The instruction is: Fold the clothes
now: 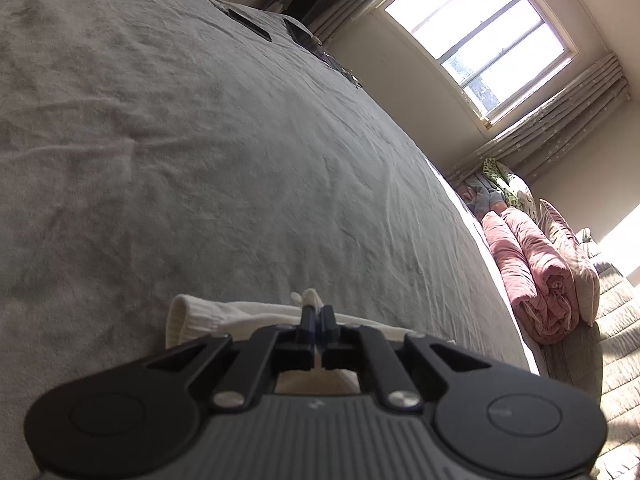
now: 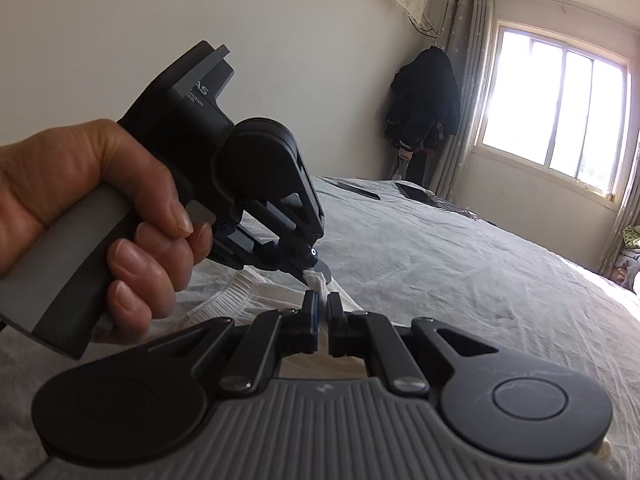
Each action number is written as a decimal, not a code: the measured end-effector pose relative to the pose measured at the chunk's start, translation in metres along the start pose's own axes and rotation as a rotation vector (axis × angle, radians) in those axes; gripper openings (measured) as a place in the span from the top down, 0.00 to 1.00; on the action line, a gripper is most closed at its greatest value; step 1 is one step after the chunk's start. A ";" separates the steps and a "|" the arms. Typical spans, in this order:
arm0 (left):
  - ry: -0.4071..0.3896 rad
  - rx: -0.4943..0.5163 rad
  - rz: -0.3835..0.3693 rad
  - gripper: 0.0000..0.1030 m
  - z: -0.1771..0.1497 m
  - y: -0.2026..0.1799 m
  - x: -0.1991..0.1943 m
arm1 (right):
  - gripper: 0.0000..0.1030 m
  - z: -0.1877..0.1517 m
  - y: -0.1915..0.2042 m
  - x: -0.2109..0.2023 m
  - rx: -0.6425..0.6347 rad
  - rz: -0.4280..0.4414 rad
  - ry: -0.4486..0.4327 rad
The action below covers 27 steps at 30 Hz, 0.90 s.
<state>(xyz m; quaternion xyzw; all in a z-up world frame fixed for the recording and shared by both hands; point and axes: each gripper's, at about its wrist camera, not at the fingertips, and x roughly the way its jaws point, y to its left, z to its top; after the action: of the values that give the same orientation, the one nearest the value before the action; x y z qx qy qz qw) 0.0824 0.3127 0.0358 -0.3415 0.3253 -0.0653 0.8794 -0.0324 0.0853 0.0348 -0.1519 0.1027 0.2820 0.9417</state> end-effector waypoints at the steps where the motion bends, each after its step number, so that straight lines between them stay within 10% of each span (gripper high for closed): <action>1: -0.009 0.014 -0.004 0.98 0.001 0.001 -0.003 | 0.95 0.002 0.002 0.001 0.002 0.007 0.001; 27: -0.028 0.145 0.128 0.98 -0.001 0.015 -0.016 | 1.00 0.012 0.033 0.016 -0.001 0.144 0.095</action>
<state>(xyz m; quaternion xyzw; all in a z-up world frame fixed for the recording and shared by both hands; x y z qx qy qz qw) 0.0676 0.3286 0.0341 -0.2564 0.3288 -0.0274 0.9085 -0.0367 0.1234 0.0341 -0.1577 0.1578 0.3414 0.9131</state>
